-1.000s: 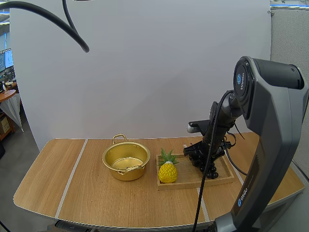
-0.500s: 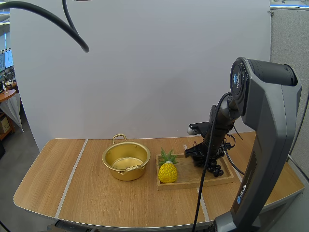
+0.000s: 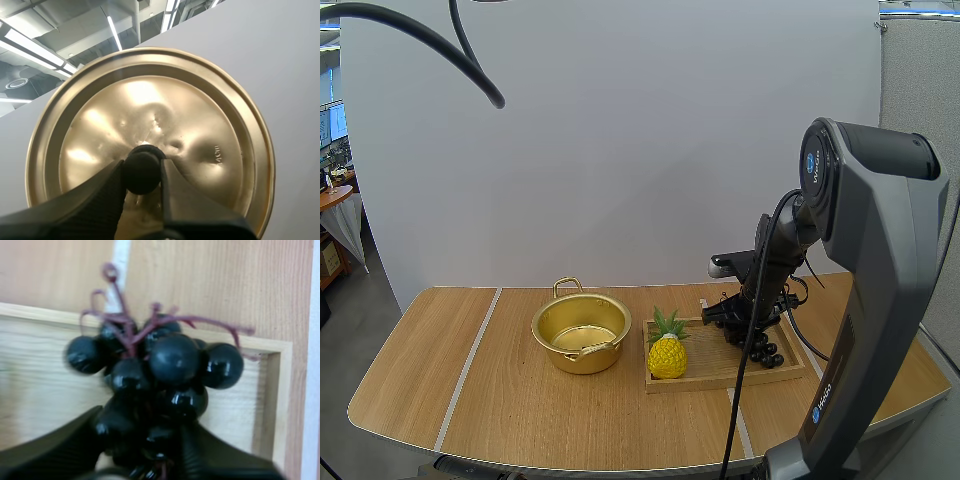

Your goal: Open the pot, put the grape inside, and close it

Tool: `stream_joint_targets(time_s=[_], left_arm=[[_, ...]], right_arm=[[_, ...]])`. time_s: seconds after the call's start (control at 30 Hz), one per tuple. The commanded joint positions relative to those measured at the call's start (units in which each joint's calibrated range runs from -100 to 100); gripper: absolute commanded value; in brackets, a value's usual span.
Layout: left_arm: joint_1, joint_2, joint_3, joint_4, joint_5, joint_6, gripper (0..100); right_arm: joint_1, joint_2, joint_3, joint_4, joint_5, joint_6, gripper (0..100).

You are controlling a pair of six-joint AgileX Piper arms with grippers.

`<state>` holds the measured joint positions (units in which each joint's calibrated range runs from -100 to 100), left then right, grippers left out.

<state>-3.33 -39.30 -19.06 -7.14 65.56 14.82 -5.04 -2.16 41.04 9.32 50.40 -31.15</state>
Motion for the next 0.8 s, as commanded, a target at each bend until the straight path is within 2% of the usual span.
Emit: stream_joint_targets(time_s=[0.0, 0.27, 0.4, 0.6, 0.77], left_arm=[[-0.21, -0.09, -0.51, 0.14, -1.98, -0.58, 0], [-0.21, -0.09, -0.51, 0.14, -1.98, -0.58, 0], [-0.21, -0.09, -0.51, 0.14, -1.98, -0.58, 0], [-0.21, -0.09, -0.51, 0.14, -1.98, -0.58, 0], [-0.21, -0.09, -0.51, 0.14, -1.98, -0.58, 0]], right_arm=[[-0.07, -9.2, 0.6, 1.53, 4.39, -0.55, 0], [-0.07, -26.33, 0.6, 1.53, 5.83, -0.65, 0], [-0.07, -32.6, -3.21, 2.95, 11.88, -1.72, 0], [-0.07, -34.71, -14.12, 11.27, 27.41, -5.79, 0], [0.11, -34.32, -21.11, 17.44, 33.99, -7.24, 0]])
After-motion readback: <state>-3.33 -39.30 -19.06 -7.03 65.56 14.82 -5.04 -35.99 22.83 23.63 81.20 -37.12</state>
